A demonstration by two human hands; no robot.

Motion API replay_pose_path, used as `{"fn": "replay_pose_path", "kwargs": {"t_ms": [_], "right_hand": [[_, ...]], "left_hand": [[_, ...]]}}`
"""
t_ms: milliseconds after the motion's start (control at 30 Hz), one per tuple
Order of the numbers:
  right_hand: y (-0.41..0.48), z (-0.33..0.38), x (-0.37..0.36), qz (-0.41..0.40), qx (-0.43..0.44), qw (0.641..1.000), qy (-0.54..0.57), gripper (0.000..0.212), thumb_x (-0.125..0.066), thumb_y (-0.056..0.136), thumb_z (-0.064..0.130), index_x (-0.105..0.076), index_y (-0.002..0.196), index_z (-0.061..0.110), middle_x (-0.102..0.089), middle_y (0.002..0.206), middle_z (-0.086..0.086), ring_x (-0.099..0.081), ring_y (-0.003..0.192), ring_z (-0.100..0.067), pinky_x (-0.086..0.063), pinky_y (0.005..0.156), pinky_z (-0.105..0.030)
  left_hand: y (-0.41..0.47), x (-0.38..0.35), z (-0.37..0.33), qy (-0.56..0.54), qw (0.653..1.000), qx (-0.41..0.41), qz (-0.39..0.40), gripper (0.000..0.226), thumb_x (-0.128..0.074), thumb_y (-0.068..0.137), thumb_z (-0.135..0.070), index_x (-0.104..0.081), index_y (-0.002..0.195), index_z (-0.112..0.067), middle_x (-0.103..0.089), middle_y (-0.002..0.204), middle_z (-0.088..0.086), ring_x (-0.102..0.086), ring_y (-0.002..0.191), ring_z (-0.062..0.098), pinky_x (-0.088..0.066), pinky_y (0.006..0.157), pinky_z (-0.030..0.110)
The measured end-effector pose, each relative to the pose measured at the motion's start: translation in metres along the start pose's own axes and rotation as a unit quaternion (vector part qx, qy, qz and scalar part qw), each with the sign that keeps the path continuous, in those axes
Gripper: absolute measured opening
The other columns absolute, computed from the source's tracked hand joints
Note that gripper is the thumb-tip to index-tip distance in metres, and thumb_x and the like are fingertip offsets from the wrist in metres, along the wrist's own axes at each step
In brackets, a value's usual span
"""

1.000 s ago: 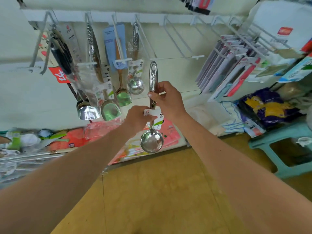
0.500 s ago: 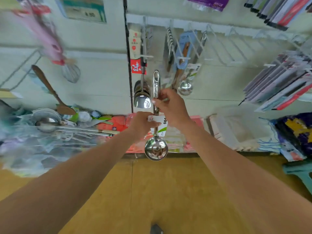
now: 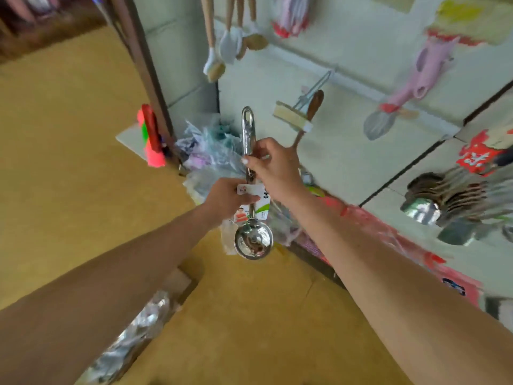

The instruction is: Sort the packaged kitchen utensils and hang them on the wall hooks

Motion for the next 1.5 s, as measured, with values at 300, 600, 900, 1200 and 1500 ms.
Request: {"fn": "replay_pose_path", "kwargs": {"t_ms": [300, 600, 900, 1200, 1500], "right_hand": [[0.015, 0.064, -0.244, 0.148, 0.032, 0.988, 0.013, 0.020, -0.071, 0.088, 0.021, -0.068, 0.106, 0.013, -0.070, 0.089, 0.003, -0.067, 0.083, -0.016, -0.056, 0.080, -0.039], [-0.031, 0.042, -0.468, 0.293, 0.028, 0.954, -0.058, 0.013, -0.064, 0.093, 0.024, -0.071, 0.100, 0.016, -0.071, 0.081, 0.001, -0.066, 0.075, -0.024, -0.055, 0.067, -0.043], [-0.103, -0.058, -0.631, 0.417, 0.016, 0.893, -0.168, 0.015, -0.058, 0.098, 0.025, -0.066, 0.089, 0.015, -0.046, 0.056, 0.011, -0.037, 0.048, -0.002, -0.024, 0.044, -0.021], [-0.148, -0.185, -0.717, 0.412, -0.078, 0.880, -0.224, 0.030, -0.064, 0.094, 0.024, -0.067, 0.118, 0.006, -0.067, 0.090, -0.007, -0.058, 0.076, -0.020, -0.046, 0.066, -0.029], [-0.166, -0.206, -0.732, 0.371, -0.062, 0.878, -0.296, 0.033, -0.068, 0.091, 0.019, -0.064, 0.125, 0.018, -0.064, 0.116, -0.005, -0.064, 0.098, -0.023, -0.047, 0.075, -0.027]], "left_hand": [[-0.044, 0.180, 0.140, -0.103, 0.982, 0.105, -0.115, 0.022, -0.078, 0.077, 0.001, -0.069, 0.097, -0.001, -0.064, 0.088, 0.012, -0.056, 0.079, 0.019, -0.050, 0.069, 0.031], [-0.097, 0.254, 0.320, -0.241, 0.931, 0.221, -0.159, 0.011, -0.068, 0.090, -0.013, -0.068, 0.090, -0.024, -0.070, 0.082, -0.004, -0.062, 0.074, 0.011, -0.056, 0.065, 0.023], [-0.129, 0.226, 0.494, -0.395, 0.836, 0.326, -0.197, 0.003, -0.062, 0.095, -0.016, -0.063, 0.098, -0.015, -0.066, 0.095, 0.002, -0.062, 0.085, 0.017, -0.057, 0.081, 0.036], [-0.129, 0.187, 0.608, -0.415, 0.797, 0.390, -0.202, 0.014, -0.063, 0.094, -0.016, -0.066, 0.102, -0.005, -0.071, 0.090, 0.009, -0.070, 0.078, 0.022, -0.061, 0.067, 0.031], [-0.122, 0.194, 0.654, -0.242, 0.817, 0.465, -0.240, 0.025, -0.057, 0.088, -0.002, -0.055, 0.065, -0.012, -0.058, 0.065, 0.007, -0.058, 0.057, 0.023, -0.050, 0.046, 0.026]]}}
Point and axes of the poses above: each hand's wrist, its own y-axis towards the middle knuckle, its own x-axis out of the back of the hand, z = x × y, the point moved 7 cm from there along y, towards the middle knuckle
